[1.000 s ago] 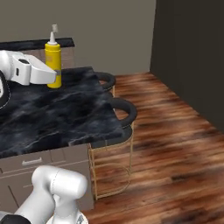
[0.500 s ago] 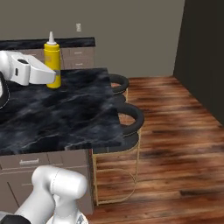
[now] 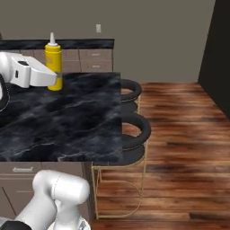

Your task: Move the mustard and ketchup from the cabinet to the dining counter.

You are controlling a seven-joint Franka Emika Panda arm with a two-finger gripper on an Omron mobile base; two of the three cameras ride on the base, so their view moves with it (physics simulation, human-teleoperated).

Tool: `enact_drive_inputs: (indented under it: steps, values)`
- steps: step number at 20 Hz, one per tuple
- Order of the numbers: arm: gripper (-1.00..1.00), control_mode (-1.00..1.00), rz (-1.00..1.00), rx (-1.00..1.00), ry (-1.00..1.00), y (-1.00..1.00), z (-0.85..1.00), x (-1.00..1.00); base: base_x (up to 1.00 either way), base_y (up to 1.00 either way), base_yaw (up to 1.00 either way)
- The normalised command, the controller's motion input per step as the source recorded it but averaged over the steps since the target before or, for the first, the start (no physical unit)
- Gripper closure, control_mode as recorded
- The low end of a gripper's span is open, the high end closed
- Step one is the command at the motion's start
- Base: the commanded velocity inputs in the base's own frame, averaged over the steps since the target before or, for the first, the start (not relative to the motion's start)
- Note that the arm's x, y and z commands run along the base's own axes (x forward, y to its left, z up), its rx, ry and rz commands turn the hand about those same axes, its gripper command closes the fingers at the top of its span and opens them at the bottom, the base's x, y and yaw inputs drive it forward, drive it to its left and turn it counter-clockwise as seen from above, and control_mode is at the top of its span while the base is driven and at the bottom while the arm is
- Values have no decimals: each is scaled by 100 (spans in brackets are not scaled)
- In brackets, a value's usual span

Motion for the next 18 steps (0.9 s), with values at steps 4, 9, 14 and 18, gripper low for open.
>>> enact_drive_inputs:
  steps: [4, 9, 14, 18]
  values:
    - [100, 100, 0, 0, 0, 0, 0, 0, 52, -51, 4]
    - [100, 100, 0, 0, 0, 0, 0, 0, 51, -45, 12]
    - [100, 100, 0, 0, 0, 0, 0, 0, 45, -30, 33]
    - [100, 100, 0, 0, 0, 0, 0, 0, 47, -31, 30]
